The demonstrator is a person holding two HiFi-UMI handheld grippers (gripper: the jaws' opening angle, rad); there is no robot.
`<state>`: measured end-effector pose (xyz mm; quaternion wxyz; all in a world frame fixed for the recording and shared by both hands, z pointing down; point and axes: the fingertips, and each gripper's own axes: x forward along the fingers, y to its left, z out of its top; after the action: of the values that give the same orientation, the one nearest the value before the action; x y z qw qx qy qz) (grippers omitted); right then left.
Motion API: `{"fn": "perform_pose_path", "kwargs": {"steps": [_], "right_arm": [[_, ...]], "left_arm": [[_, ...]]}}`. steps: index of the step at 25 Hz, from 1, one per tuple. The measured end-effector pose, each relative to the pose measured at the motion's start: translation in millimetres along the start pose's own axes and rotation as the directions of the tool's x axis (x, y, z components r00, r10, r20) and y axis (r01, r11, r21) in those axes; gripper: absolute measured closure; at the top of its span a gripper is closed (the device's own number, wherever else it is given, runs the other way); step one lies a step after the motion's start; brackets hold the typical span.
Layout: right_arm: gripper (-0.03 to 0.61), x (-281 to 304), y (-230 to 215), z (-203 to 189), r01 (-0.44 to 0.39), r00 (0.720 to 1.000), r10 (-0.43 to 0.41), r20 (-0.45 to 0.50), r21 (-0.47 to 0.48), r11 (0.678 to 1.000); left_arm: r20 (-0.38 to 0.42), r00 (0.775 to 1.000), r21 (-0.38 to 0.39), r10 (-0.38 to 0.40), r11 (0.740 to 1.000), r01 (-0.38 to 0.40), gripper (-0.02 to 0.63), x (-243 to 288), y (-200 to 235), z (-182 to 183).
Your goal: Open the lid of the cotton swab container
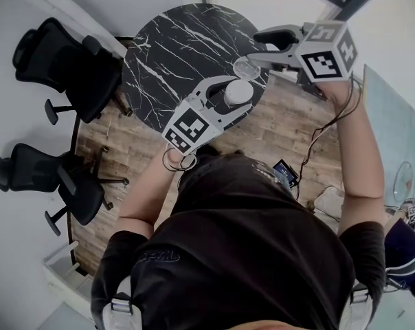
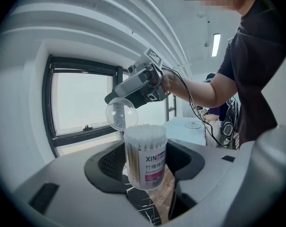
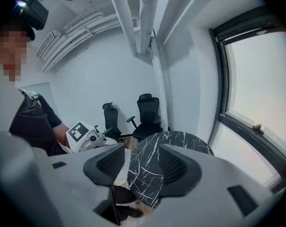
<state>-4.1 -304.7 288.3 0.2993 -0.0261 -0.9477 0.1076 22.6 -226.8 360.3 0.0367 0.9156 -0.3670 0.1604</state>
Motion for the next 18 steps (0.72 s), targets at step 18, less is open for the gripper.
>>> {"fn": "perform_pose_path", "kwargs": {"steps": [18], "right_arm": [[0.344,3.2,-27.9,-7.7,0.12,0.988,-0.121,0.091,0.014,0.993]], "left_arm": [[0.005,1.0,-0.009,-0.005,1.0,0.005,0.357,1.3,-7.9,0.8]]}}
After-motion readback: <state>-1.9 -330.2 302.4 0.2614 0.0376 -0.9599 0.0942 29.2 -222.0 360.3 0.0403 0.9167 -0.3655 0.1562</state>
